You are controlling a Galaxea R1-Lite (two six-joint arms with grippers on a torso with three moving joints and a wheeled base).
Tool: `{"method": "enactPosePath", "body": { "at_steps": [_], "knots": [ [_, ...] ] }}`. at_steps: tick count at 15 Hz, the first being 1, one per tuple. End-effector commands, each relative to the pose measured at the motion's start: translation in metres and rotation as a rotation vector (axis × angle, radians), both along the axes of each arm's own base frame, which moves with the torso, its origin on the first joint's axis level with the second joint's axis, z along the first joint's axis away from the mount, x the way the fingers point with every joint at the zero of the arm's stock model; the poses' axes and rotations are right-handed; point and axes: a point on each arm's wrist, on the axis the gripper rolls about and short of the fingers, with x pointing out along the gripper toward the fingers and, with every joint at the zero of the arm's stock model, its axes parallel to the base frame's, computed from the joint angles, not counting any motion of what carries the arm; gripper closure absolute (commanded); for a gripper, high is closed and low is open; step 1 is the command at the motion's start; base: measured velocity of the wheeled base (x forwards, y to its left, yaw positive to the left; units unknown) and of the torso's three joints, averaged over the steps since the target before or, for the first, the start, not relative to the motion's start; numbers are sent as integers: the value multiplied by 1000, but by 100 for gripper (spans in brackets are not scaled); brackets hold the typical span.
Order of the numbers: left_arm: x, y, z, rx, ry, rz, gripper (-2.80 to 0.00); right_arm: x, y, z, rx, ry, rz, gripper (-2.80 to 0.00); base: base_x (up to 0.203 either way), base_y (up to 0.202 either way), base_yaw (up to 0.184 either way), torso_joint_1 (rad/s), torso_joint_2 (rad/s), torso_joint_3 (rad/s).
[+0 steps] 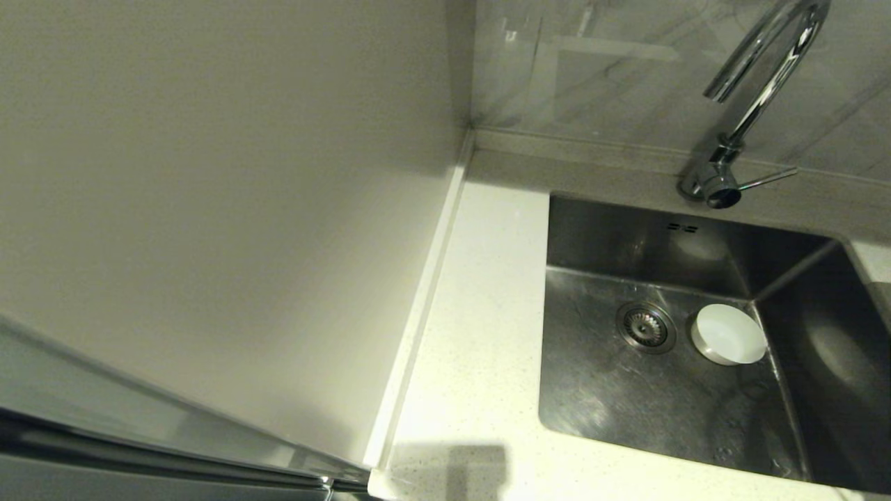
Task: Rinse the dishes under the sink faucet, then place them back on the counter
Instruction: Put a bowl into the sink
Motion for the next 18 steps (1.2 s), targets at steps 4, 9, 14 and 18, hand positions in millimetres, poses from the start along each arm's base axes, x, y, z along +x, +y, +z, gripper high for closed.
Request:
{"method": "enactPosePath", "body": {
  "at_steps": [4, 9, 14, 18],
  "knots": [
    [0, 0, 0, -1, -3, 0, 0, 9, 19, 10, -22, -25, 63, 0, 0, 0, 0, 0, 0, 0],
    [0, 0, 0, 0, -3, -1, 0, 19, 60, 38, -106, -134, 182, 0, 0, 0, 0, 0, 0, 0],
    [0, 0, 0, 0, -3, 1, 0, 26, 133, 16, -100, -40, 352, 0, 0, 0, 0, 0, 0, 0],
    [0, 0, 0, 0, -5, 1, 0, 41, 188, 2, -148, 32, 498, 0, 0, 0, 0, 0, 0, 0]
  ]
}}
